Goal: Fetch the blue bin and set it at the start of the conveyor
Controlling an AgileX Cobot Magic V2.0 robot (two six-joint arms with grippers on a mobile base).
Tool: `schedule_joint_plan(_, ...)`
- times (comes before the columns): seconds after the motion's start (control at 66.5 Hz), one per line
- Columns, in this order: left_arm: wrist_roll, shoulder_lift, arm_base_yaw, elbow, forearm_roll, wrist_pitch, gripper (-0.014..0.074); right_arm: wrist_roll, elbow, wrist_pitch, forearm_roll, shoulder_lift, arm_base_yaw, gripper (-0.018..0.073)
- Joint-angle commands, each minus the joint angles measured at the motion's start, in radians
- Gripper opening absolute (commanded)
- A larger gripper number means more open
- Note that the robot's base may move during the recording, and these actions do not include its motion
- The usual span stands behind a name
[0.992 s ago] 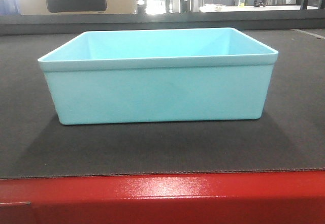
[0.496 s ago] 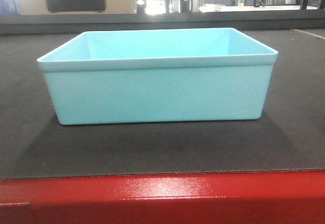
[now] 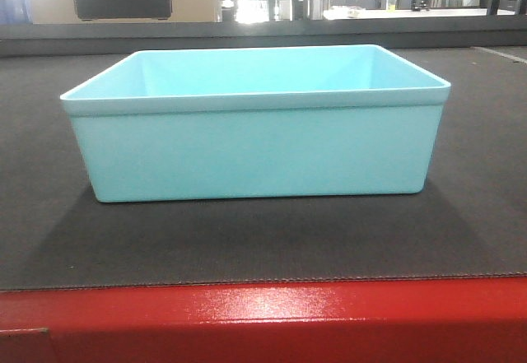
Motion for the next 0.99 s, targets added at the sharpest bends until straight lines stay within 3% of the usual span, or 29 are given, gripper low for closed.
schedule_joint_plan(0.0,0.001,-0.006,0.003,-0.001,-0.006,-0.017,-0.0111,-0.005,0.002,-0.034,-0.006,-0.006,-0.005,-0.0153)
schedule_joint_plan(0.541,0.001,-0.006,0.003,-0.001,-0.006,-0.017,-0.0111,-0.025,0.002,-0.046,0.009,-0.006,-0.017,-0.0153)
schedule_joint_plan(0.707,0.001,-0.006,0.003,-0.001,-0.006,-0.017,-0.0111,-0.104,0.035,-0.016,0.131,-0.059,-0.16,-0.0153)
schedule_joint_plan(0.842,0.001,-0.006,0.003,-0.001,-0.006,-0.017,-0.0111,-0.104,0.147,-0.025,0.147,-0.174,-0.258,-0.0153)
schedule_joint_plan(0.977,0.001,-0.006,0.003,-0.001,-0.006,-0.017,-0.0111,-0.104,0.276,-0.025,0.149,-0.294,-0.296,-0.0153)
